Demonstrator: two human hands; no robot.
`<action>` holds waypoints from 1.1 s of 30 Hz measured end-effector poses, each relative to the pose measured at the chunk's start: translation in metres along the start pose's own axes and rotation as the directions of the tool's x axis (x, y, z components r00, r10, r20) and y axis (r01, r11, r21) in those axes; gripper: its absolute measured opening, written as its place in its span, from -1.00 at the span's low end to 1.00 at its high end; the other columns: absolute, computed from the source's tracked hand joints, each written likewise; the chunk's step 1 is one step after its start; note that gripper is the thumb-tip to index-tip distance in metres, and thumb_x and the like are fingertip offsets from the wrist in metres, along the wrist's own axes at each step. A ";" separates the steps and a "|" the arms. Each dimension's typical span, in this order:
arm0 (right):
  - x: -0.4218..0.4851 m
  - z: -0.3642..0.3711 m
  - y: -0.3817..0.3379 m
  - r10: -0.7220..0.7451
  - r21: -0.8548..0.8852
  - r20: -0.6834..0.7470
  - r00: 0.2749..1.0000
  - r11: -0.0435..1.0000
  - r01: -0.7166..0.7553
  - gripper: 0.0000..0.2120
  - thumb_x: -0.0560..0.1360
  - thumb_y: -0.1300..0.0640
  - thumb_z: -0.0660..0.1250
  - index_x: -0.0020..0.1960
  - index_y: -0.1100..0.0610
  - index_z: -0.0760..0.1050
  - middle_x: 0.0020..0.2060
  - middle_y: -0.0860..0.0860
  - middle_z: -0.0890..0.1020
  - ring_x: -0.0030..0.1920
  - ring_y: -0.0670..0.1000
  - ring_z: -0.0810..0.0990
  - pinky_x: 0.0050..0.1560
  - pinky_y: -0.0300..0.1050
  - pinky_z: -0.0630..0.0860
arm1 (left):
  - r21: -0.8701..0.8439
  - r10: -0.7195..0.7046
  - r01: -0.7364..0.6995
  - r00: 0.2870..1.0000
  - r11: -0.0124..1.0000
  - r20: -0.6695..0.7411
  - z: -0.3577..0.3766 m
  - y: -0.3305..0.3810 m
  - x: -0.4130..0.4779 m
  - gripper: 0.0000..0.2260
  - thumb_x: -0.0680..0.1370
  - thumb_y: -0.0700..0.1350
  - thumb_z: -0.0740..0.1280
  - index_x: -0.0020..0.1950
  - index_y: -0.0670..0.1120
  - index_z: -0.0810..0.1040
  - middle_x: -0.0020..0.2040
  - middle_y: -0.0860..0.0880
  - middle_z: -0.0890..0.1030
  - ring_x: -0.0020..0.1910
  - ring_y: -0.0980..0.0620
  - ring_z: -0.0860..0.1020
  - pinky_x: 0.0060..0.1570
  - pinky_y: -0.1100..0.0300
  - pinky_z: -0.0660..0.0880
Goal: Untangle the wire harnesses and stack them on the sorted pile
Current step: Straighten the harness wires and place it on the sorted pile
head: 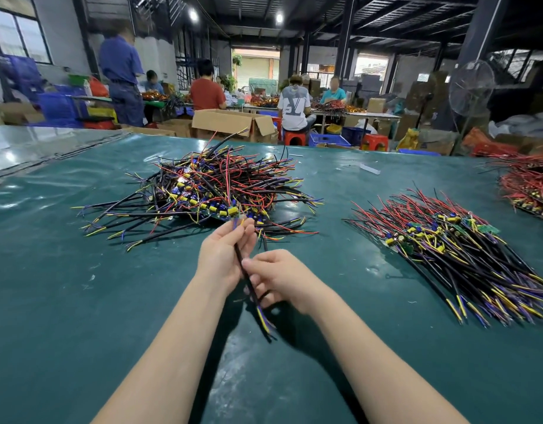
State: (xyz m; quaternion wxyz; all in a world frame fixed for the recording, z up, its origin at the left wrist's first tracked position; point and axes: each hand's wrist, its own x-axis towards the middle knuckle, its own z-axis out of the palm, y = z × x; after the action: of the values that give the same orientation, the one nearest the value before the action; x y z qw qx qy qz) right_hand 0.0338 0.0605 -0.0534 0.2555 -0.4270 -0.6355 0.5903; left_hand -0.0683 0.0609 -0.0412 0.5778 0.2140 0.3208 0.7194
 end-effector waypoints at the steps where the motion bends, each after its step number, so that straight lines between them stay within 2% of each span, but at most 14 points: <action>1: 0.000 0.002 0.001 -0.024 -0.019 -0.020 0.999 1.000 0.024 -0.73 0.58 0.15 0.17 -0.29 0.11 0.40 -0.47 0.04 0.45 -0.63 -0.18 0.40 -0.60 -0.38 0.35 | -0.014 0.007 -0.007 1.000 1.000 -0.019 -0.001 0.000 0.000 -0.80 0.58 -0.38 0.12 -0.13 -0.21 0.48 -0.45 0.03 0.63 -0.49 0.22 0.57 -0.37 0.40 0.54; 3: 0.001 0.003 0.003 -0.085 -0.078 -0.108 0.991 0.994 0.076 -0.73 0.57 0.22 0.17 -0.31 0.12 0.38 -0.50 0.04 0.39 -0.67 -0.19 0.30 -0.64 -0.38 0.26 | 0.038 0.001 0.001 0.999 0.999 -0.048 -0.007 0.003 0.002 -0.80 0.57 -0.38 0.15 -0.16 -0.20 0.49 -0.48 0.05 0.61 -0.52 0.23 0.54 -0.38 0.38 0.53; 5: 0.001 0.000 0.004 -0.142 -0.148 -0.189 0.972 0.982 0.115 -0.71 0.55 0.26 0.19 -0.35 0.12 0.37 -0.53 0.02 0.32 -0.69 -0.19 0.21 -0.64 -0.38 0.15 | 0.253 0.004 0.020 0.995 0.967 -0.097 -0.017 0.007 0.004 -0.84 0.53 -0.36 0.25 -0.21 -0.19 0.50 -0.51 0.04 0.57 -0.54 0.22 0.52 -0.40 0.36 0.51; 9: -0.001 -0.005 0.004 -0.166 -0.102 -0.158 0.973 0.983 0.151 -0.72 0.54 0.28 0.20 -0.34 0.12 0.40 -0.62 -0.07 0.32 -0.65 -0.17 0.18 -0.61 -0.42 0.09 | 0.558 0.110 0.020 0.974 0.829 -0.199 -0.026 0.016 0.008 -0.87 0.43 -0.32 0.35 -0.31 -0.18 0.50 -0.42 -0.04 0.52 -0.49 0.12 0.52 -0.50 0.36 0.51; 12: 0.000 -0.005 0.003 -0.155 0.074 -0.071 0.985 0.984 0.160 -0.74 0.57 0.25 0.17 -0.29 0.15 0.41 -0.66 -0.12 0.30 -0.64 -0.17 0.16 -0.59 -0.44 0.08 | 0.353 -0.067 0.136 0.978 0.926 -0.200 -0.027 0.028 0.007 -0.82 0.48 -0.24 0.30 -0.33 -0.12 0.52 -0.46 0.02 0.57 -0.49 0.15 0.55 -0.51 0.39 0.49; 14: 0.000 -0.009 0.001 -0.128 0.212 -0.027 0.991 0.968 0.131 -0.74 0.59 0.21 0.13 -0.26 0.16 0.40 -0.66 -0.13 0.28 -0.66 -0.18 0.14 -0.61 -0.44 0.07 | 0.064 -0.261 0.267 0.961 0.962 -0.096 -0.031 0.036 0.006 -0.73 0.51 -0.20 0.26 -0.38 -0.10 0.59 -0.46 0.05 0.61 -0.48 0.16 0.59 -0.48 0.36 0.52; 16: -0.001 -0.013 0.001 -0.091 0.327 0.007 0.996 0.941 0.084 -0.73 0.61 0.17 0.11 -0.25 0.16 0.40 -0.65 -0.12 0.28 -0.67 -0.20 0.14 -0.65 -0.43 0.06 | -0.038 -0.310 0.310 0.951 0.950 0.013 -0.035 0.038 0.005 -0.69 0.48 -0.17 0.29 -0.45 -0.12 0.63 -0.43 0.03 0.63 -0.44 0.13 0.62 -0.46 0.32 0.55; 19: -0.005 -0.015 0.001 -0.047 0.457 0.095 0.994 0.889 -0.002 -0.71 0.61 0.13 0.08 -0.24 0.15 0.39 -0.64 -0.12 0.28 -0.68 -0.22 0.17 -0.69 -0.43 0.06 | -0.040 -0.286 0.289 0.956 0.957 0.064 -0.032 0.034 0.002 -0.74 0.40 -0.15 0.31 -0.48 -0.15 0.64 -0.43 0.01 0.64 -0.43 0.14 0.63 -0.46 0.32 0.55; 22: -0.008 -0.016 0.000 -0.028 0.480 0.175 0.984 0.875 -0.061 -0.69 0.61 0.08 0.06 -0.26 0.13 0.36 -0.64 -0.12 0.28 -0.69 -0.22 0.18 -0.69 -0.42 0.07 | -0.112 -0.255 0.253 0.967 0.961 -0.002 -0.034 0.034 0.005 -0.61 0.53 -0.16 0.27 -0.48 -0.17 0.63 -0.46 0.00 0.63 -0.47 0.15 0.61 -0.50 0.34 0.53; 24: -0.008 -0.017 0.000 -0.022 0.439 0.170 0.985 0.897 -0.056 -0.66 0.61 0.05 0.07 -0.30 0.13 0.34 -0.66 -0.12 0.27 -0.70 -0.21 0.16 -0.68 -0.42 0.06 | -0.154 -0.217 0.203 0.973 0.967 -0.078 -0.035 0.035 0.009 -0.68 0.55 -0.16 0.28 -0.38 -0.20 0.61 -0.47 -0.02 0.62 -0.49 0.15 0.60 -0.51 0.35 0.52; 26: -0.007 -0.018 0.002 -0.031 0.421 0.117 0.993 0.907 -0.021 -0.63 0.60 0.04 0.09 -0.34 0.14 0.33 -0.67 -0.11 0.26 -0.71 -0.20 0.15 -0.67 -0.43 0.06 | -0.060 -0.135 0.127 0.977 0.990 -0.166 -0.035 0.033 0.011 -0.81 0.54 -0.18 0.30 -0.26 -0.19 0.54 -0.51 -0.02 0.60 -0.53 0.15 0.58 -0.51 0.35 0.52; 28: -0.006 -0.018 0.004 -0.053 0.424 0.069 0.996 0.905 0.018 -0.64 0.60 0.05 0.11 -0.33 0.16 0.35 -0.67 -0.10 0.28 -0.70 -0.20 0.16 -0.66 -0.43 0.08 | 0.152 0.014 0.024 0.969 0.988 -0.246 -0.034 0.031 0.015 -0.83 0.52 -0.20 0.33 -0.27 -0.18 0.49 -0.57 0.01 0.56 -0.58 0.15 0.55 -0.52 0.34 0.52; 30: -0.005 -0.019 0.006 -0.071 0.451 0.079 0.994 0.892 0.028 -0.69 0.60 0.11 0.10 -0.26 0.17 0.43 -0.63 -0.10 0.32 -0.67 -0.19 0.20 -0.64 -0.41 0.14 | 0.230 0.123 -0.057 0.952 0.972 -0.281 -0.034 0.032 0.018 -0.82 0.51 -0.21 0.35 -0.28 -0.16 0.48 -0.59 0.03 0.54 -0.60 0.17 0.53 -0.53 0.34 0.51; 33: -0.006 -0.019 0.008 -0.081 0.509 0.174 0.981 0.861 -0.019 -0.74 0.60 0.20 0.07 -0.13 0.19 0.50 -0.55 -0.11 0.37 -0.61 -0.19 0.29 -0.58 -0.40 0.22 | 0.007 0.039 -0.038 0.957 0.999 -0.289 -0.035 0.036 0.019 -0.84 0.54 -0.19 0.30 -0.25 -0.12 0.48 -0.58 0.04 0.55 -0.58 0.19 0.54 -0.51 0.37 0.51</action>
State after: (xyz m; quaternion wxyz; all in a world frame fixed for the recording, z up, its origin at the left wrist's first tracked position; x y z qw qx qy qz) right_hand 0.0542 0.0648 -0.0568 0.3069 -0.2763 -0.4855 0.7706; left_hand -0.1215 0.0672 -0.0418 0.5105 0.1134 0.3980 0.7537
